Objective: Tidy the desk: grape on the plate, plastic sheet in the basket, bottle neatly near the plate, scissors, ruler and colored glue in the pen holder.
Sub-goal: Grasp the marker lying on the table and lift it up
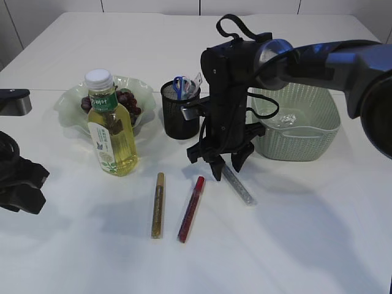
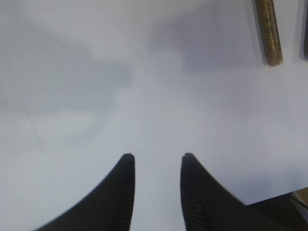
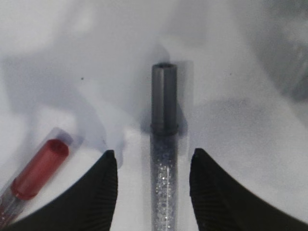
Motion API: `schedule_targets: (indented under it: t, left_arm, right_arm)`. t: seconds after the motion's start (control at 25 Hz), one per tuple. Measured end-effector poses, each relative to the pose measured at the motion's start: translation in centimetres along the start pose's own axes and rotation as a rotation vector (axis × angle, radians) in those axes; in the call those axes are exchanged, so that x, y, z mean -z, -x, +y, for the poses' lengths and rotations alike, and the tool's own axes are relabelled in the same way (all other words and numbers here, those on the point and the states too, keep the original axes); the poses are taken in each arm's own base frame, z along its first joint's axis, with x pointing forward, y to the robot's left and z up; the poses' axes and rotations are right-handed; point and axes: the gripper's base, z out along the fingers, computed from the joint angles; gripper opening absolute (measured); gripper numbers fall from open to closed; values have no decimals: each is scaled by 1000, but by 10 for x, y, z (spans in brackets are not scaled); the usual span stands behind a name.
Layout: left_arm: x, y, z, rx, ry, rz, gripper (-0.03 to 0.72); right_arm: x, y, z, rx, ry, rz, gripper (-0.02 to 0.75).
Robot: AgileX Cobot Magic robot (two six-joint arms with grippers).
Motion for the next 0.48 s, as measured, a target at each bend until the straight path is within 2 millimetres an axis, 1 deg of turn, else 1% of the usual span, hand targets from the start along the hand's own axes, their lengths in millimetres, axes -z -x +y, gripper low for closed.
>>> schedule_targets:
  t: [0.48]
  left_arm:
    - [0,1,0,0,0,-6,239]
  right_arm:
    - [-2,0,-1,3,-8,3,386]
